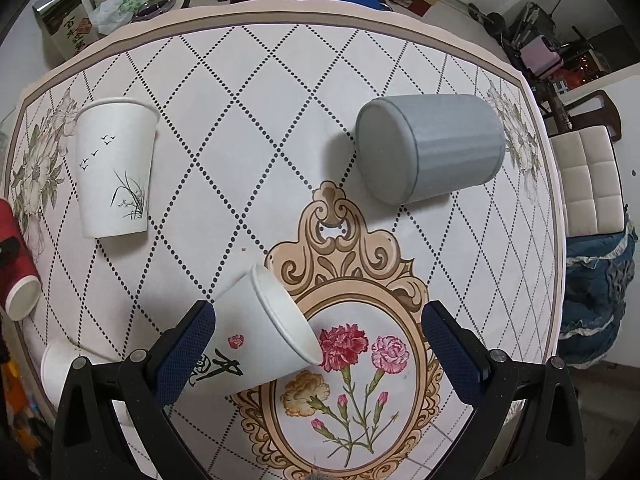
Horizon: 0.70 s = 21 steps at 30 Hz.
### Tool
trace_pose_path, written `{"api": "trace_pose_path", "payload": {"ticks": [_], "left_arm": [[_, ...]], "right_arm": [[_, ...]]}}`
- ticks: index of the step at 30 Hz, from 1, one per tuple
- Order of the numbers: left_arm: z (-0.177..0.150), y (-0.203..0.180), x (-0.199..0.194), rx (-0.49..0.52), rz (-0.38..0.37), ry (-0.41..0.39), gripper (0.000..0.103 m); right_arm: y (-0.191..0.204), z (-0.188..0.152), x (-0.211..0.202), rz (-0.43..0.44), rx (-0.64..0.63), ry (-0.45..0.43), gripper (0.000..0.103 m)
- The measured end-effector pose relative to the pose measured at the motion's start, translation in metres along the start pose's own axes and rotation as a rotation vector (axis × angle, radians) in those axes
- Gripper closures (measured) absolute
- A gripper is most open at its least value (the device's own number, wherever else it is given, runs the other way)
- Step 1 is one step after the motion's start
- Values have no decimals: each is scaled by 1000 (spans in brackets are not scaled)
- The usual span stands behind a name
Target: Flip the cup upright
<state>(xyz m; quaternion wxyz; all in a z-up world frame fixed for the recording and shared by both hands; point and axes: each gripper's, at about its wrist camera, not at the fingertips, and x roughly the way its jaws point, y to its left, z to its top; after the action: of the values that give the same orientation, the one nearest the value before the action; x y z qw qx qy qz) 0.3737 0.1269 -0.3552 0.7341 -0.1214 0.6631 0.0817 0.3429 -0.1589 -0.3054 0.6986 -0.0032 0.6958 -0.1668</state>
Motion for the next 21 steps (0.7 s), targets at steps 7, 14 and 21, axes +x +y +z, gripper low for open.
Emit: {"api": "trace_pose_path", "payload": {"ticks": [7,14,21], "left_arm": [[-8,-9,-30,86,55,-72,26],[-38,-10,-90,148,84,-164,26],[-86,-25,-140,225,102,-223,26]], "right_arm": [[-13,-2,-15,-1,27,-24,0],[-30,-17,-34,28,49,-50,0],[-61,-50,-54,65,56,-82,0]]}}
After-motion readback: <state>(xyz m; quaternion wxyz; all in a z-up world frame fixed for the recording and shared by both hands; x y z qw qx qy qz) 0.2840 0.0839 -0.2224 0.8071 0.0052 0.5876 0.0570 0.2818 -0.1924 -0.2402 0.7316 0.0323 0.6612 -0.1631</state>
